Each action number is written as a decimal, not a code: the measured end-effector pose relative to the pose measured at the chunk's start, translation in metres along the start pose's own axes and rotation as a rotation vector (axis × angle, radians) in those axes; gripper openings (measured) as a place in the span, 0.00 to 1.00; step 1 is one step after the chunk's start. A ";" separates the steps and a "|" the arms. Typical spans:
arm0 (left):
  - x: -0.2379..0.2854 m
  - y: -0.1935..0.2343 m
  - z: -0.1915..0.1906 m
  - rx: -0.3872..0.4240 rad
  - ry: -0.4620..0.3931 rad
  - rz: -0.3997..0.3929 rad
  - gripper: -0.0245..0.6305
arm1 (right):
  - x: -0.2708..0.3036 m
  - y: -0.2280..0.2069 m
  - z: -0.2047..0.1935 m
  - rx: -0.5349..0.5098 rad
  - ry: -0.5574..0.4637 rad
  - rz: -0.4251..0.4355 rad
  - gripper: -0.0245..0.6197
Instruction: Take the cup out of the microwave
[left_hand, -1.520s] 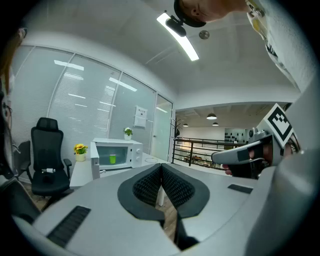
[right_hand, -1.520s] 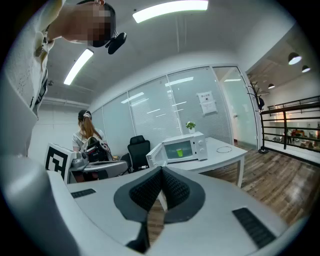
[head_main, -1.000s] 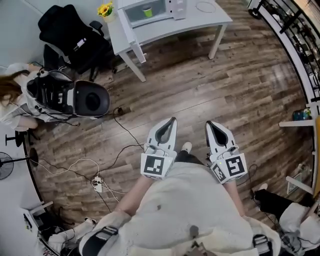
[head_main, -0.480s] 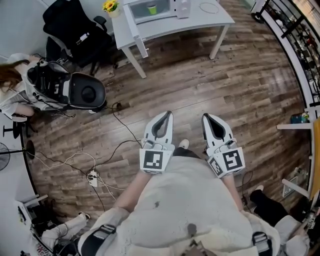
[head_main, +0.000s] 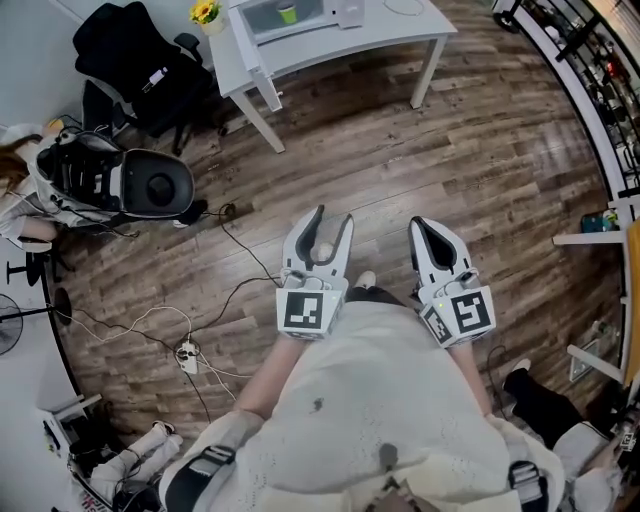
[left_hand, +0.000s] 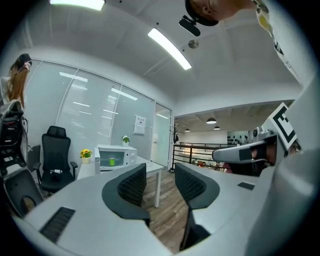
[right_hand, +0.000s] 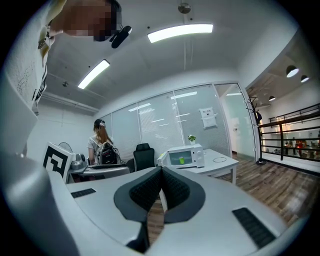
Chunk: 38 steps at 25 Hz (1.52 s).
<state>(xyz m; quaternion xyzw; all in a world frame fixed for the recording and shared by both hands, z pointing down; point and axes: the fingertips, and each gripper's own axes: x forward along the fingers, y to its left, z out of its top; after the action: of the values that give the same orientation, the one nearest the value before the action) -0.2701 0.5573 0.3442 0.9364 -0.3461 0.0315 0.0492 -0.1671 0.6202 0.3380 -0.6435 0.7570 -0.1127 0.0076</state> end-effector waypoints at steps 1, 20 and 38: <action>0.004 -0.002 0.000 -0.001 -0.006 -0.006 0.33 | 0.000 -0.003 0.000 0.000 0.000 -0.006 0.05; 0.146 0.029 -0.010 0.040 0.011 -0.099 0.33 | 0.092 -0.094 0.007 0.007 0.027 -0.116 0.05; 0.300 0.116 0.013 0.027 0.017 -0.175 0.32 | 0.227 -0.174 0.043 0.027 0.039 -0.245 0.05</action>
<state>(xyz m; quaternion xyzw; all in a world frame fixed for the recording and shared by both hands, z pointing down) -0.1182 0.2750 0.3677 0.9633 -0.2619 0.0398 0.0421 -0.0297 0.3661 0.3577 -0.7289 0.6710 -0.1353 -0.0123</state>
